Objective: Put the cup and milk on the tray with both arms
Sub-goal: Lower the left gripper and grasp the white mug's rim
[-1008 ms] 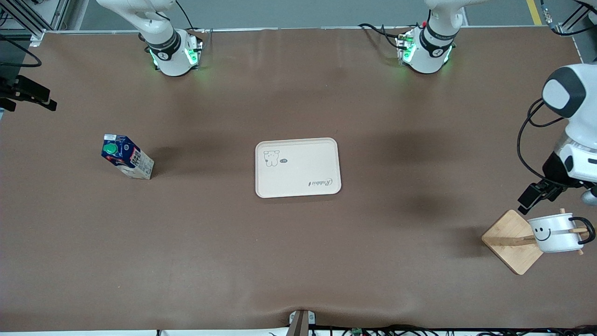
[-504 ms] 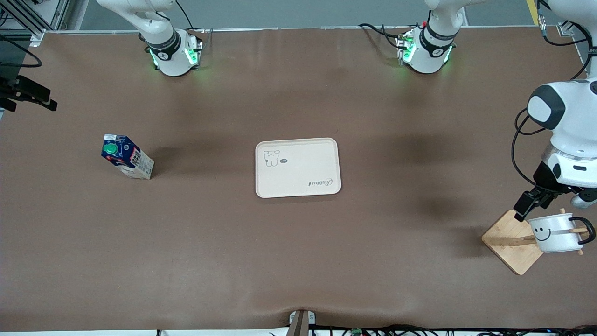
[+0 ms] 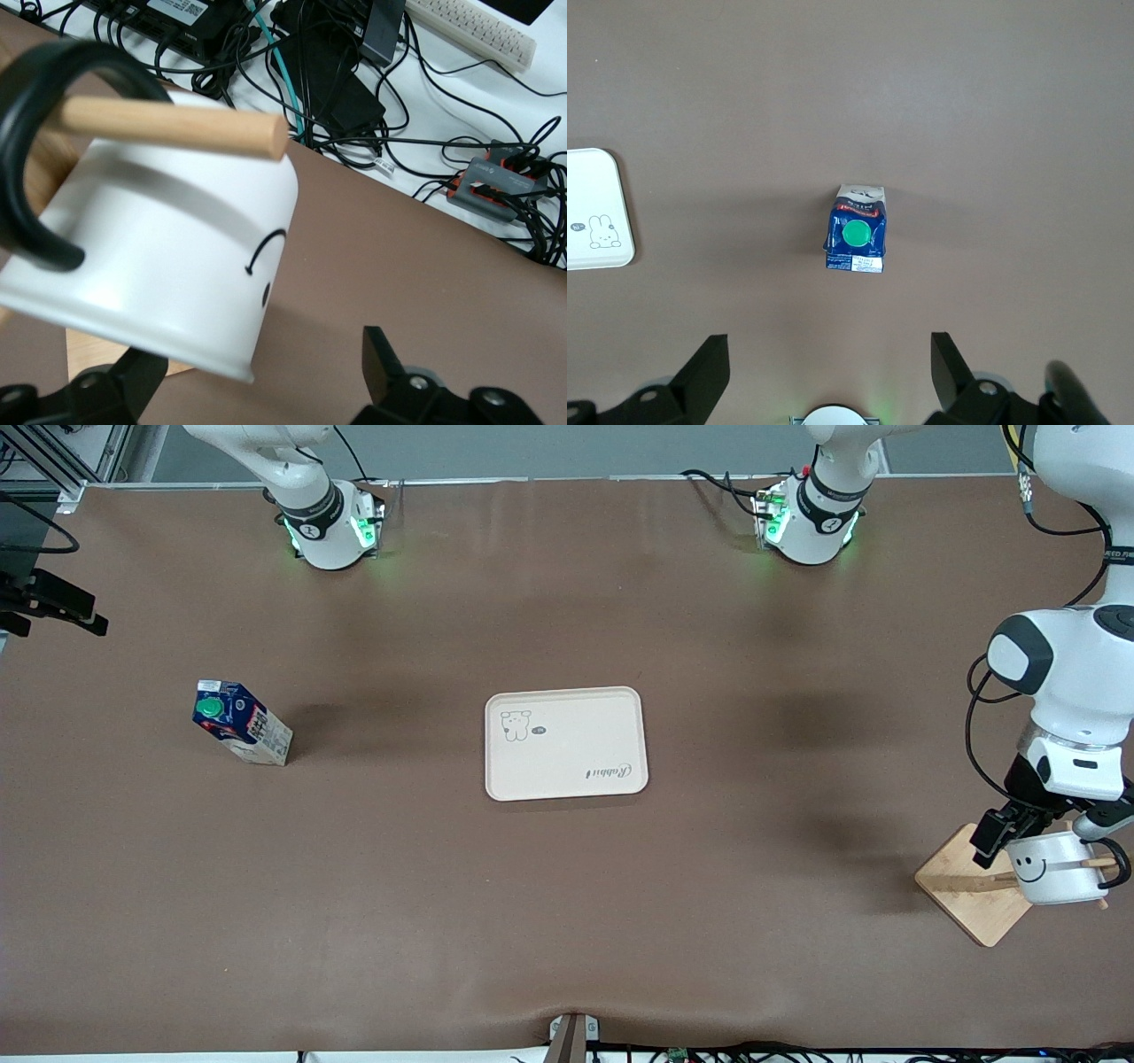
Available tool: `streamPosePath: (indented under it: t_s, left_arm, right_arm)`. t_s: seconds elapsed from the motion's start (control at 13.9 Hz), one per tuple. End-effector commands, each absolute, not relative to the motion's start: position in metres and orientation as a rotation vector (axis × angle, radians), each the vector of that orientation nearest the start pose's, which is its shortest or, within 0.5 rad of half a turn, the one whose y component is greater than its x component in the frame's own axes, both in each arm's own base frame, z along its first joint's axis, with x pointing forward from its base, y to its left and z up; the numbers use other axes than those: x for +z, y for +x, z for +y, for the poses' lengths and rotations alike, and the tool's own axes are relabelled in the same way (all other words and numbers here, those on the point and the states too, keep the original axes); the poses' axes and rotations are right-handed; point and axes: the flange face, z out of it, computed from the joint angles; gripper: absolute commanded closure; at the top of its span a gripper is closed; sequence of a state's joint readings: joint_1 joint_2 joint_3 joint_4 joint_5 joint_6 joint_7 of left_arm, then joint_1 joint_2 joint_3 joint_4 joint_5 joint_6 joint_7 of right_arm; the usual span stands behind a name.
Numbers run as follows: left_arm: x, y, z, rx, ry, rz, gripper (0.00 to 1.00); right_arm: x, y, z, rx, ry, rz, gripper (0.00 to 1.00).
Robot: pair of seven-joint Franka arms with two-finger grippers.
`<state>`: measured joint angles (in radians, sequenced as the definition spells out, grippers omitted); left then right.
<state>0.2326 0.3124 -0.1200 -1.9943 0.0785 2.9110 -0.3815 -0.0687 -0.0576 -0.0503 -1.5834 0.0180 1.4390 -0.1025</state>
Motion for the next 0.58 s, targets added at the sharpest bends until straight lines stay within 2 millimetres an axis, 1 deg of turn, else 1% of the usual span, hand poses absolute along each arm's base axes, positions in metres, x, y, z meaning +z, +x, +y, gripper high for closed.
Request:
streamPosePath:
  t_s: [0.0,0.07,0.22,0.5]
  left_arm:
    - [0.3768,0.6511,0.0793,-0.975,-2.974,-0.585,0.23]
    - [0.3780,0.6513,0.0858,-0.978,-2.964,-0.585,0.27]
    - [0.3754,0.6522,0.0863,-0.972,-2.962,-0.568,0.38]
    - [0.3792,0.6550,0.0866,-0.985,-2.956,-0.536,0.57]
  right_arm:
    - [0.6390,0.5160,-0.0626,0.128,-3.091,0.047,0.00]
    - [0.6390,0.5160,-0.0627,0.128,-3.091,0.047,0.00]
    - [0.6390,0.5159,-0.0634,0.128,-3.091,0.049,0.00]
    - [0.6383,0.5161,-0.0667,0.128,-3.091,0.059,0.00]
